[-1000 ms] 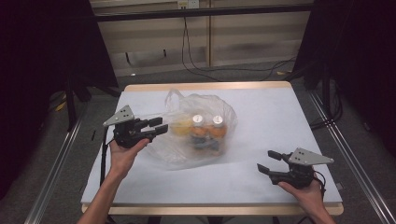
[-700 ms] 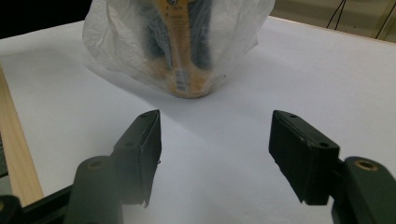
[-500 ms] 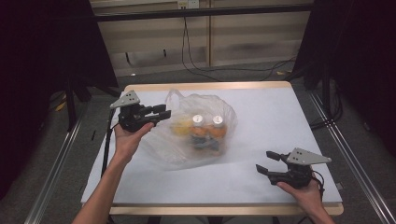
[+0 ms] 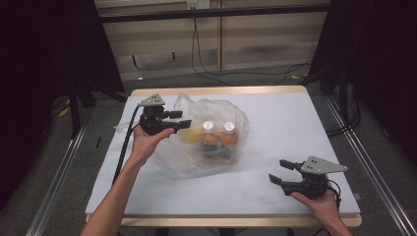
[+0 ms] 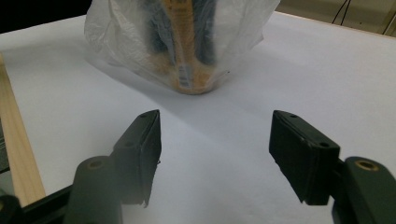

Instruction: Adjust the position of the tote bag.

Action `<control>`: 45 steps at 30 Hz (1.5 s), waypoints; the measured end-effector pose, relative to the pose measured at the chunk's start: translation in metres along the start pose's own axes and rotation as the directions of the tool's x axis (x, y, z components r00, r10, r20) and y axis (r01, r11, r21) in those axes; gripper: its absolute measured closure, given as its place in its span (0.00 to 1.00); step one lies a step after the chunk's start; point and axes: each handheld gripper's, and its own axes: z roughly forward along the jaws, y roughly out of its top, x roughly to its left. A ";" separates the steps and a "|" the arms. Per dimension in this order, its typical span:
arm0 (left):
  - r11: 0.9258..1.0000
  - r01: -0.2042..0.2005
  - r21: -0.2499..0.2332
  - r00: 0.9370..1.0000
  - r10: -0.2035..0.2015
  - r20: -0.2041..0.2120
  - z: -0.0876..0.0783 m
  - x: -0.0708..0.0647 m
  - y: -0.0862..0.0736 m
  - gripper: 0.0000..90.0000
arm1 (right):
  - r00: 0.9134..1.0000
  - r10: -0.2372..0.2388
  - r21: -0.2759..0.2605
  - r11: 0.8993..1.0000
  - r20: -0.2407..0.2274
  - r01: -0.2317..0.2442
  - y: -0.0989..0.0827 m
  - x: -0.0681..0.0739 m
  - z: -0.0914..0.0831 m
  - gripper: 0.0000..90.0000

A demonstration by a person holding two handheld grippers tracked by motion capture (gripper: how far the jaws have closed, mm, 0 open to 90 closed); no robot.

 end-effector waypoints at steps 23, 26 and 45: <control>0.988 -0.029 -0.154 0.998 0.037 0.051 -0.019 -0.025 -0.002 1.00 | 1.000 0.014 -0.028 1.000 -0.003 -0.014 0.013 0.001 -0.002 0.39; 0.983 -0.038 -0.177 0.997 0.049 0.059 -0.021 -0.033 0.001 1.00 | 1.000 0.009 -0.035 0.999 -0.006 -0.010 0.018 0.001 -0.002 0.41; 0.967 -0.108 -0.232 0.985 0.137 0.108 -0.015 -0.072 0.013 1.00 | 0.998 -0.046 -0.156 0.987 -0.050 0.037 0.093 -0.003 0.007 0.55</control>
